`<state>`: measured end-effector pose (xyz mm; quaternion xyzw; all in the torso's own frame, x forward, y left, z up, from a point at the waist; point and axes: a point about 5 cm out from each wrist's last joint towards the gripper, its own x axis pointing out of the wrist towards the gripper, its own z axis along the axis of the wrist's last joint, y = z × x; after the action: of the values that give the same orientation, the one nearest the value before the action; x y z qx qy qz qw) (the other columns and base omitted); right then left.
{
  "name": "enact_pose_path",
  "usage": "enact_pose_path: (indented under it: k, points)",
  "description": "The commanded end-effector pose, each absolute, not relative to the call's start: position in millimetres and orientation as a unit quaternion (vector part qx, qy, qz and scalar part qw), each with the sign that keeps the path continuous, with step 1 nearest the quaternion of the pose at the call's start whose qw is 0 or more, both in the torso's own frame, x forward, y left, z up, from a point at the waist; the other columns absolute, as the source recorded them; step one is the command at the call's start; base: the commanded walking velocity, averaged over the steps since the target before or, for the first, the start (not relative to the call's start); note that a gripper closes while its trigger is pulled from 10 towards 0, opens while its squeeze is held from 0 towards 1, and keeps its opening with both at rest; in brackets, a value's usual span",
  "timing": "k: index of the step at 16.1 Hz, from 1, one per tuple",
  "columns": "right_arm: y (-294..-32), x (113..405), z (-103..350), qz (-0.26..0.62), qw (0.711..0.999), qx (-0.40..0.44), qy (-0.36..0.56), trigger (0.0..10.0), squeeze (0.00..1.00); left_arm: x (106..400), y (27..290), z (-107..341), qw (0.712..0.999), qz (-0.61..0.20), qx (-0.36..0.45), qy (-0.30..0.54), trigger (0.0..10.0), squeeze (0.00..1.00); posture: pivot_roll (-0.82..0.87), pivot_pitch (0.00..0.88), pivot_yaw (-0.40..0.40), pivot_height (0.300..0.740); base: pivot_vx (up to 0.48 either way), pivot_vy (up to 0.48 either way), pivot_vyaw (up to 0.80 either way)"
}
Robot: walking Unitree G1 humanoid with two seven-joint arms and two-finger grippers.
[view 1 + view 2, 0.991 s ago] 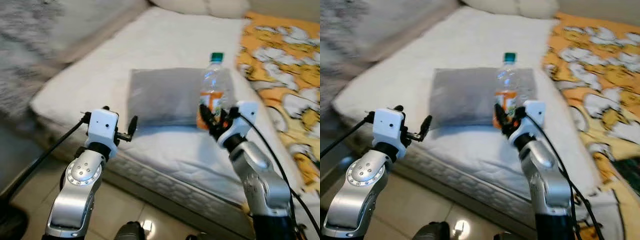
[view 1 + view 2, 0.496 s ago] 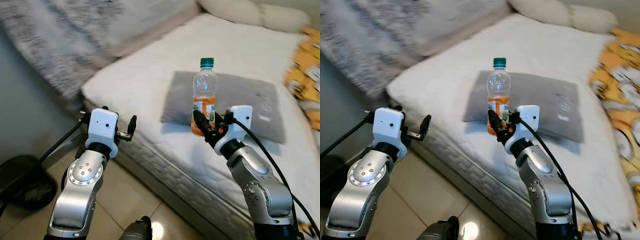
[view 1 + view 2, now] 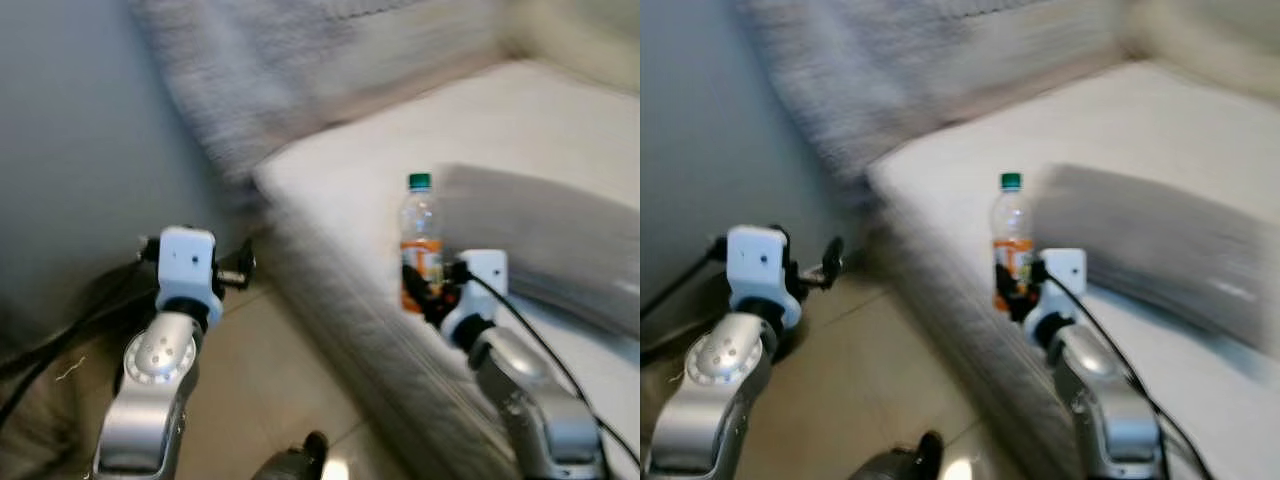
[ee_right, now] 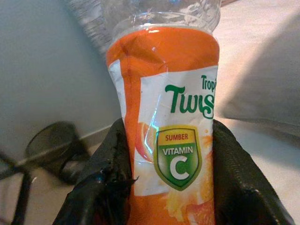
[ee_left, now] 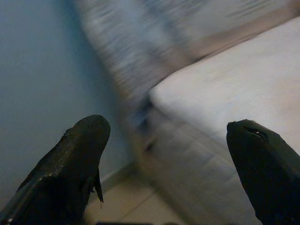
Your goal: Clean up the room
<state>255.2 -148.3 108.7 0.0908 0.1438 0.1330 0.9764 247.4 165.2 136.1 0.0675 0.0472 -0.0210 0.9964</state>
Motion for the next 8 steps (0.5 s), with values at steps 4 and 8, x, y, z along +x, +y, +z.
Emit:
enact_pose_path:
  k: [4, 8]
  points:
    - [-145.7, 252.9, 111.1, 0.133, 0.977, 0.078, 0.144, 10.0, 0.0, 248.9, 167.8, 142.6, 0.997, -0.01, 0.074, 0.032, 10.0, 1.0, -0.06, 0.054, 0.033, 0.74, 0.0, 0.0, 0.8]
    - [-144.0, 256.5, 110.9, 0.125, 0.98, 0.058, 0.142, 10.0, 0.0, 249.1, 170.7, 145.3, 0.997, -0.005, 0.068, 0.027, 10.0, 1.0, -0.06, 0.061, 0.026, 0.74, 0.132, 0.0, 0.2]
